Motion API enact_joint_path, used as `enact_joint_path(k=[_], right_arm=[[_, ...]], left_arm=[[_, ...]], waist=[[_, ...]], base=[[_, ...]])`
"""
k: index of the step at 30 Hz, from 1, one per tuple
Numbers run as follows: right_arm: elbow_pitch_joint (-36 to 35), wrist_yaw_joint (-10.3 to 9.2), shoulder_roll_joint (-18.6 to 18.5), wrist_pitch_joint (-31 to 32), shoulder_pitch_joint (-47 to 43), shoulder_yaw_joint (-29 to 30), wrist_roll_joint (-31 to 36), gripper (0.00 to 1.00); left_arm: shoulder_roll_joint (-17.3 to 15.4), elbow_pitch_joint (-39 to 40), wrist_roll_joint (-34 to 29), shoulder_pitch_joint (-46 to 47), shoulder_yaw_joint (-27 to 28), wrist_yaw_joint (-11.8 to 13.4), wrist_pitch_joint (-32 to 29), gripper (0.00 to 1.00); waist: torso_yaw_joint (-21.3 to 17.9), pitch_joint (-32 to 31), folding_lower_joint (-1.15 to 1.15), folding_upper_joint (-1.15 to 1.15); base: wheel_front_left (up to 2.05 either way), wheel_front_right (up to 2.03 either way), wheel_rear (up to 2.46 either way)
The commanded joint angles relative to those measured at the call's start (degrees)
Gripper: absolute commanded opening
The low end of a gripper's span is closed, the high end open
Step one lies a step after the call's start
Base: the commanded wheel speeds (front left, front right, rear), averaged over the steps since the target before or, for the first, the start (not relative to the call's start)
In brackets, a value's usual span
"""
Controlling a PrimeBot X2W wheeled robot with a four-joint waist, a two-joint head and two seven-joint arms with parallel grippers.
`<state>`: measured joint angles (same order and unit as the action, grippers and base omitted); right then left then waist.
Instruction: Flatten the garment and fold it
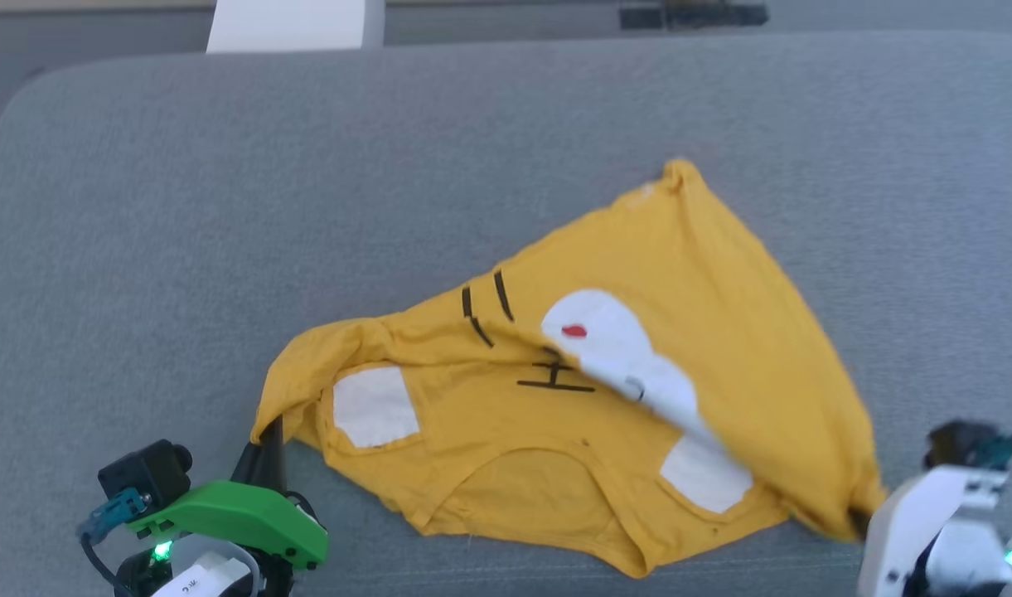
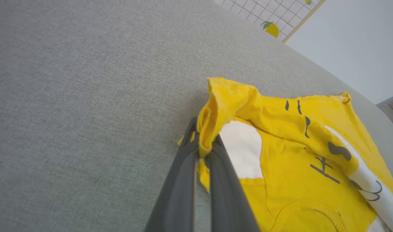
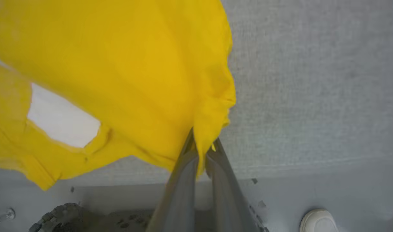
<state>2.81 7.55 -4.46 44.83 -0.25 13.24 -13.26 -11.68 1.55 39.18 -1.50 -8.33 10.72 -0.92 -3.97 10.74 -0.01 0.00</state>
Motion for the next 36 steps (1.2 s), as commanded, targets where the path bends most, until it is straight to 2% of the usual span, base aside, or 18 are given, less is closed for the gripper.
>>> enact_joint_path(k=[1,3,4,5,6,9,13,16,18,26,31,36], right_arm=[[0.0,-0.06,0.4,0.3,-1.5,-0.9,-0.9,0.00],[0.3,-0.06,1.1,0.2,-2.9,-1.3,-2.6,0.00],[0.2,-0.06,1.2,-0.9,-2.9,-1.1,-2.8,0.15],[0.1,-0.06,1.3,-1.9,-2.8,-0.9,-2.9,0.44],[-0.2,-0.06,1.4,-3.3,-2.3,-0.4,-3.2,1.00],[-2.0,-0.06,1.5,-7.8,-0.3,2.3,-5.6,1.00],[-3.4,-0.06,1.6,-16.9,5.0,6.7,-13.7,1.00],[-3.4,-0.06,1.6,-21.6,10.0,7.0,-14.1,1.00],[-2.1,-0.06,1.6,-22.0,13.7,5.9,-13.3,1.00],[7.4,-0.06,1.6,-14.7,32.5,3.2,-4.6,1.00],[14.7,-0.06,1.1,-7.0,42.7,1.6,2.7,1.00],[20.7,-0.06,-1.6,2.0,49.0,-1.4,10.3,1.00]], left_arm=[[0.1,-0.4,0.7,-0.9,0.2,0.3,0.3,0.00],[0.2,-0.8,0.8,-1.0,0.2,0.4,0.4,0.00],[0.2,-1.0,0.9,-1.0,0.2,0.4,0.4,0.00],[0.2,-1.2,0.9,-1.1,0.2,0.5,0.4,0.00],[0.2,-1.4,1.0,-1.1,0.2,0.5,0.5,0.00],[0.2,-1.7,1.0,-1.2,0.2,0.5,0.5,0.00],[0.0,-1.9,1.1,-1.7,0.3,0.7,0.6,0.00],[0.0,-1.6,1.1,-1.7,0.2,0.8,0.5,0.00],[-0.2,-1.2,1.0,-1.5,0.1,0.9,0.3,0.00],[-1.2,2.5,0.0,2.3,-1.1,0.4,-0.9,0.00],[-1.3,4.4,-0.4,4.8,-2.2,-0.1,-1.6,0.00],[-1.1,4.4,-0.3,6.8,-2.5,-0.6,-1.5,0.00]], waist=[[-3.5,-3.9,0.01,0.00],[-3.6,-4.2,0.01,0.00],[-3.6,-4.4,0.01,0.00],[-3.6,-4.6,0.01,0.00],[-3.7,-4.8,0.01,0.00],[-3.7,-5.5,0.01,0.00],[-4.1,-6.3,0.01,0.00],[-4.1,-6.1,0.01,0.00],[-3.8,-5.5,0.01,0.00],[1.4,2.8,0.01,0.00],[6.2,8.9,0.01,0.00],[9.8,13.6,0.01,0.00]], base=[[0.00,0.00,0.00],[0.00,0.00,0.00],[0.00,0.00,0.00],[0.00,0.00,0.00],[0.00,0.00,0.00],[0.00,0.00,0.00],[0.00,0.00,0.00],[0.00,0.00,0.00],[0.00,0.00,0.00],[0.00,0.00,0.00],[0.00,0.00,0.00],[0.00,0.00,0.00]])
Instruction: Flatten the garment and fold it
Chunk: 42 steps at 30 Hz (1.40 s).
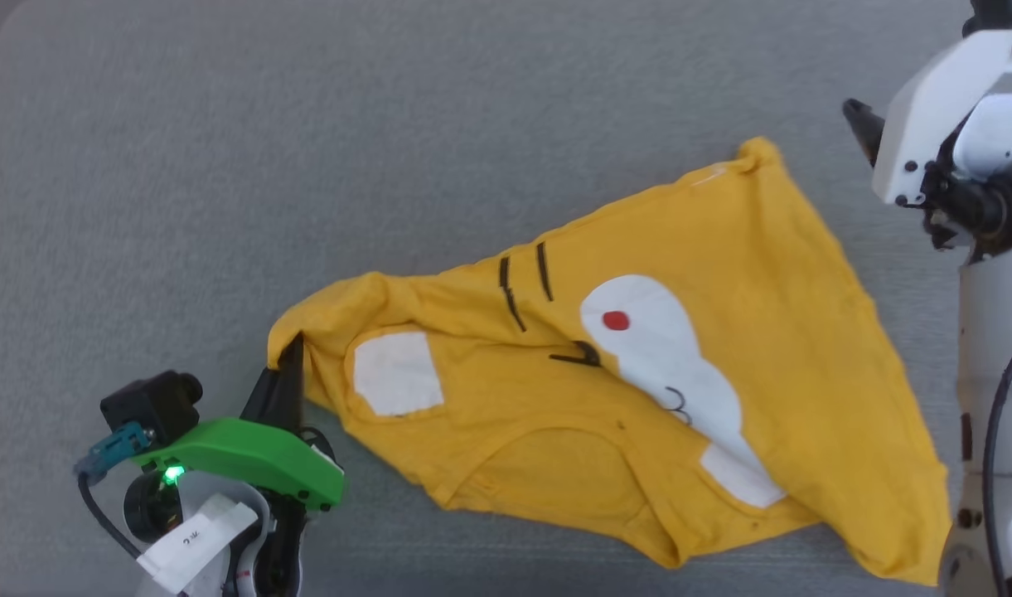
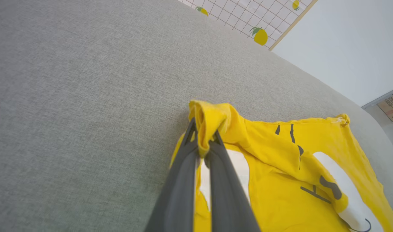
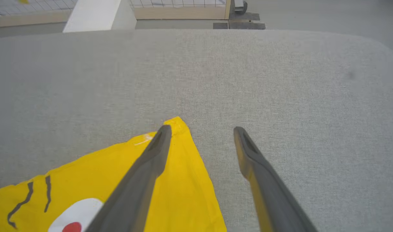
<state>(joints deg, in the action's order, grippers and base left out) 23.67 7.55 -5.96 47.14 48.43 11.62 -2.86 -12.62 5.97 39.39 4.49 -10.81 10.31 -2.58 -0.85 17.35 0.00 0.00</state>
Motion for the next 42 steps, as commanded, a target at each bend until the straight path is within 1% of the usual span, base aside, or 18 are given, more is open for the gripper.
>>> enact_joint_path(k=[1,3,4,5,11,14,15,16,17,18,22,25,28,30,33,36,38,42], right_arm=[[1.2,-0.06,-0.9,2.2,1.3,-0.5,2.1,1.00],[2.5,-0.06,-1.6,4.8,2.5,-1.4,4.4,1.00],[4.0,-0.06,-2.5,7.4,3.4,-2.8,6.8,1.00],[4.5,-0.06,-2.7,8.0,3.4,-3.5,7.1,1.00],[6.7,-0.06,-3.3,9.4,2.7,-6.6,6.3,1.00],[7.7,-0.06,-3.2,10.6,1.8,-6.4,5.0,1.00],[8.0,-0.06,-3.1,11.2,1.6,-5.6,4.5,0.76],[8.0,-0.06,-3.0,11.5,1.4,-5.6,4.1,0.40],[7.6,-0.06,-2.9,10.9,1.2,-5.2,3.4,0.13],[7.2,-0.06,-2.7,10.4,1.2,-4.5,2.7,0.00],[3.2,-0.06,-1.9,4.4,1.2,-1.5,-2.2,0.00],[-1.3,-0.06,-2.4,0.2,-0.5,-0.2,-6.4,0.00],[-6.9,-0.06,-3.1,-1.1,-5.1,0.8,-11.3,0.00],[-11.6,-0.06,-3.7,0.0,-10.2,0.7,-14.2,0.00],[-19.2,-0.06,-4.1,3.4,-20.1,0.8,-17.7,0.00],[-25.6,-0.06,-3.0,7.2,-29.6,1.8,-20.3,0.00],[-29.3,-0.06,-1.7,9.7,-35.9,2.5,-22.0,0.00],[-33.3,-0.06,0.1,13.0,-43.6,3.1,-24.0,0.00]], left_arm=[[-0.1,-0.2,-0.3,1.2,0.0,-0.4,0.4,0.00],[0.2,-0.4,-0.1,1.6,-0.1,-0.7,0.7,0.00],[0.4,-1.0,0.0,2.3,-0.3,-1.1,1.1,0.00],[0.5,-1.2,0.0,2.6,-0.4,-1.2,1.3,0.00],[0.7,-2.2,0.1,3.4,-0.5,-1.5,1.8,0.00],[0.6,-2.7,0.1,3.4,-0.6,-1.5,1.9,0.00],[0.5,-2.8,0.2,3.5,-0.6,-1.5,1.9,0.00],[0.5,-2.9,0.2,3.5,-0.5,-1.5,1.9,0.00],[0.4,-3.1,0.1,3.5,-0.5,-1.5,1.8,0.00],[0.3,-3.1,0.1,3.5,-0.5,-1.5,1.8,0.00],[-0.1,-3.7,0.1,3.3,-0.5,-1.5,1.8,0.00],[-0.2,-4.1,0.2,2.8,-0.5,-1.3,1.8,0.00],[-0.1,-4.3,0.2,1.7,-0.6,-0.9,1.8,0.00],[0.0,-4.4,0.4,0.7,-0.5,-0.5,1.8,0.00],[0.1,-4.2,0.6,-0.9,-0.5,0.1,1.8,0.00],[0.2,-4.1,0.8,-2.3,-0.4,0.5,1.8,0.00],[0.4,-3.8,1.3,-3.1,-0.3,0.7,1.8,0.00],[1.4,-3.3,3.6,-4.3,0.2,-0.1,1.7,0.00]], waist=[[7.2,7.8,0.00,0.00],[8.1,9.1,0.00,0.00],[8.9,10.5,0.00,0.00],[9.1,10.8,0.00,0.00],[9.1,11.8,0.00,0.00],[8.7,11.4,0.00,0.00],[8.4,11.1,0.00,0.00],[8.1,10.7,0.00,0.00],[7.7,10.2,0.00,0.00],[7.4,9.8,0.00,0.00],[5.4,6.5,0.00,0.00],[3.5,3.2,0.00,0.00],[1.7,-0.2,0.00,0.00],[0.2,-2.5,0.00,0.00],[-1.8,-5.7,0.00,0.00],[-3.2,-8.0,0.00,0.00],[-4.2,-9.4,0.00,0.00],[-5.3,-10.9,0.00,0.00]], base=[[0.00,0.00,0.00],[0.00,0.00,0.00],[0.00,0.00,0.00],[0.00,0.00,0.00],[0.00,0.00,0.00],[0.00,0.00,0.00],[0.00,0.00,0.00],[0.00,0.00,0.00],[0.00,0.00,0.00],[0.00,0.00,0.00],[0.00,0.00,0.00],[0.00,0.00,0.00],[0.00,0.00,0.00],[0.00,0.00,0.00],[0.00,0.00,0.00],[0.00,0.00,0.00],[0.00,0.00,0.00],[0.00,0.00,0.00]])
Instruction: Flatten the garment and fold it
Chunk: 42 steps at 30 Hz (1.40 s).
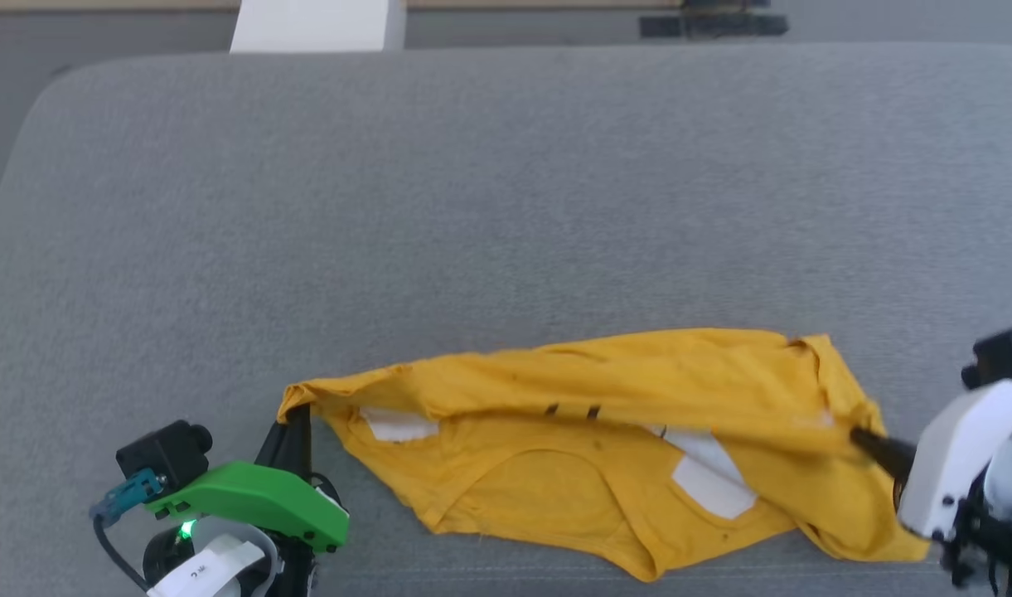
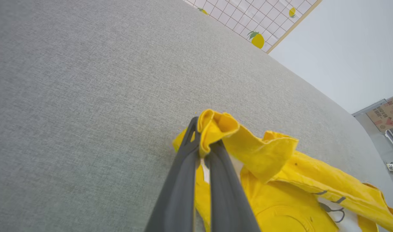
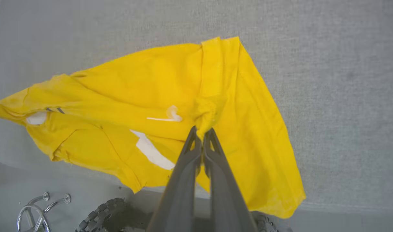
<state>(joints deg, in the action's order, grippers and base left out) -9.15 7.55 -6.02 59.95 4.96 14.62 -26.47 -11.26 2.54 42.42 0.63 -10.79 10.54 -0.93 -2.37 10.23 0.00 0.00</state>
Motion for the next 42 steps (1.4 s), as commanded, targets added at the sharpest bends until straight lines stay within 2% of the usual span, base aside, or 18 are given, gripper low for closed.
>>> enact_joint_path(k=[1,6,11,14,17,22,27,32,38,42], right_arm=[[-1.1,-0.06,0.3,0.8,-1.2,0.1,-0.6,0.00],[-3.7,-0.06,-0.4,2.6,-0.2,-1.9,-1.5,0.00],[-2.5,-0.06,-4.7,5.6,9.6,-5.0,-2.1,0.00],[0.8,-0.06,-7.9,5.3,19.3,-7.1,-0.1,0.00],[6.1,-0.06,-6.7,4.0,30.3,-7.4,2.3,0.00],[15.8,-0.06,-4.1,0.5,50.5,-7.8,10.3,0.00],[23.1,-0.06,-1.2,-5.0,66.6,-7.4,17.0,0.00],[28.6,-0.06,0.5,-12.5,77.5,-7.0,20.8,0.00],[33.0,-0.06,1.8,-22.9,85.1,-2.5,24.4,0.00],[35.9,-0.06,2.3,-26.1,86.4,-0.3,25.4,0.00]], left_arm=[[0.2,0.2,1.2,-0.6,0.3,-0.6,0.0,0.00],[-0.7,-0.2,4.4,1.5,0.8,-3.0,-2.7,0.00],[-6.8,-3.7,3.3,12.0,0.7,-5.4,-8.9,0.00],[-8.4,-9.1,3.5,22.5,1.3,-4.7,-13.0,0.00],[-9.3,-15.3,2.5,34.5,1.1,-3.5,-16.2,0.00],[-10.7,-24.2,-0.9,55.4,0.8,-1.0,-18.7,0.00],[-11.8,-27.9,-4.7,72.7,-0.4,-1.0,-17.9,0.00],[-11.2,-29.7,-6.8,86.5,-0.3,-2.0,-12.9,0.00],[-10.0,-31.1,-8.2,95.8,-0.1,-4.6,-4.5,0.00],[-9.4,-32.8,-7.4,97.2,0.4,-6.9,-0.6,0.00]], waist=[[-3.9,-3.9,0.00,0.00],[-4.4,-3.3,0.00,0.00],[-4.0,-0.5,0.00,0.00],[-3.6,2.3,0.00,0.00],[-3.5,5.8,0.00,0.00],[-4.2,11.5,0.00,0.00],[-5.0,15.9,0.00,0.00],[-5.4,18.7,0.00,0.00],[-4.6,21.0,0.00,0.00],[-3.8,22.5,0.00,0.00]], base=[[0.00,0.00,0.00],[0.00,0.00,0.00],[0.00,0.00,0.00],[0.00,0.00,0.00],[0.00,0.00,0.00],[0.00,0.00,0.00],[0.00,0.00,0.00],[0.00,0.00,0.00],[0.00,0.00,0.00],[0.00,0.00,0.00]])
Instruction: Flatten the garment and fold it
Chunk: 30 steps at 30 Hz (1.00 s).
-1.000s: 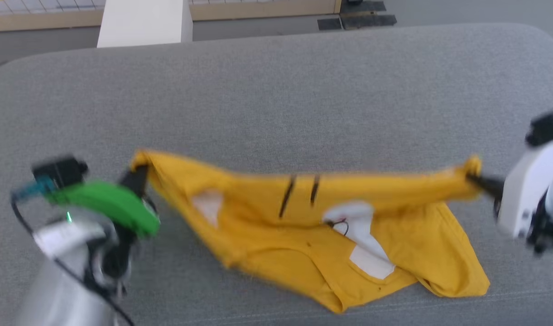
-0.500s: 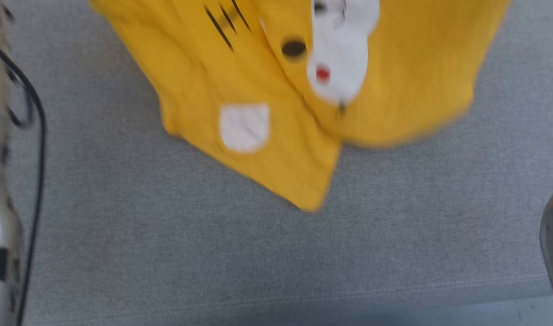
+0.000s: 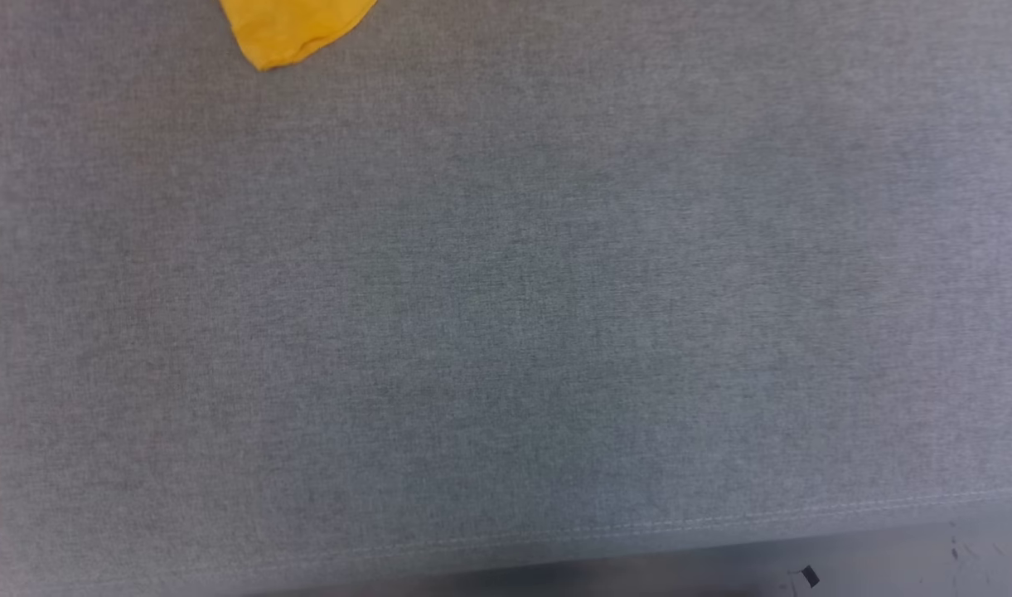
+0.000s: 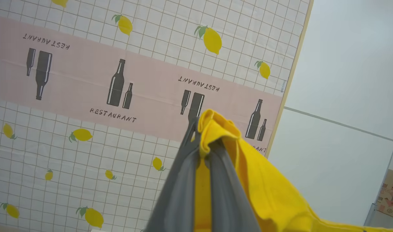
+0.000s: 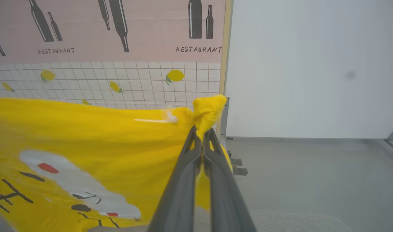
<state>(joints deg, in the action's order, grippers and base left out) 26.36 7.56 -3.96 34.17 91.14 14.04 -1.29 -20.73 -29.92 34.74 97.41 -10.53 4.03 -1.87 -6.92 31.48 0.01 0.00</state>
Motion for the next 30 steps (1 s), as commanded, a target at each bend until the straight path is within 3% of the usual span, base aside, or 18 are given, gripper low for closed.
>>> enact_joint_path(k=[1,10,20,26,30], right_arm=[[1.2,-0.08,0.4,-0.8,0.1,1.0,0.0,0.00],[4.6,-0.08,0.4,-4.7,-10.5,-0.8,-5.1,0.00],[-0.7,-0.08,-4.4,-9.7,-40.1,-9.4,-19.1,0.00],[-6.1,-0.08,-5.4,-9.4,-61.8,-10.0,-25.5,0.00],[-9.7,-0.08,-5.4,-8.4,-74.4,-8.8,-26.7,0.00]], left_arm=[[0.1,-1.1,0.6,0.1,0.2,-1.0,1.1,0.00],[0.5,-6.6,3.0,-10.6,0.3,-5.1,5.7,0.00],[1.7,-6.8,7.4,-37.0,-0.5,-9.1,7.9,0.00],[3.0,0.0,11.5,-59.4,-0.3,-7.8,5.9,0.00],[4.2,7.1,15.1,-76.1,0.3,-4.4,2.6,0.00]], waist=[[1.0,1.6,-0.01,0.00],[3.7,-0.2,-0.01,0.00],[6.4,-16.5,-0.01,0.00],[6.6,-26.3,-0.01,0.00],[6.2,-30.3,-0.01,0.00]], base=[[0.00,0.00,0.00],[0.00,0.00,0.00],[0.00,0.00,0.00],[0.00,0.00,0.00],[0.00,0.00,0.00]])
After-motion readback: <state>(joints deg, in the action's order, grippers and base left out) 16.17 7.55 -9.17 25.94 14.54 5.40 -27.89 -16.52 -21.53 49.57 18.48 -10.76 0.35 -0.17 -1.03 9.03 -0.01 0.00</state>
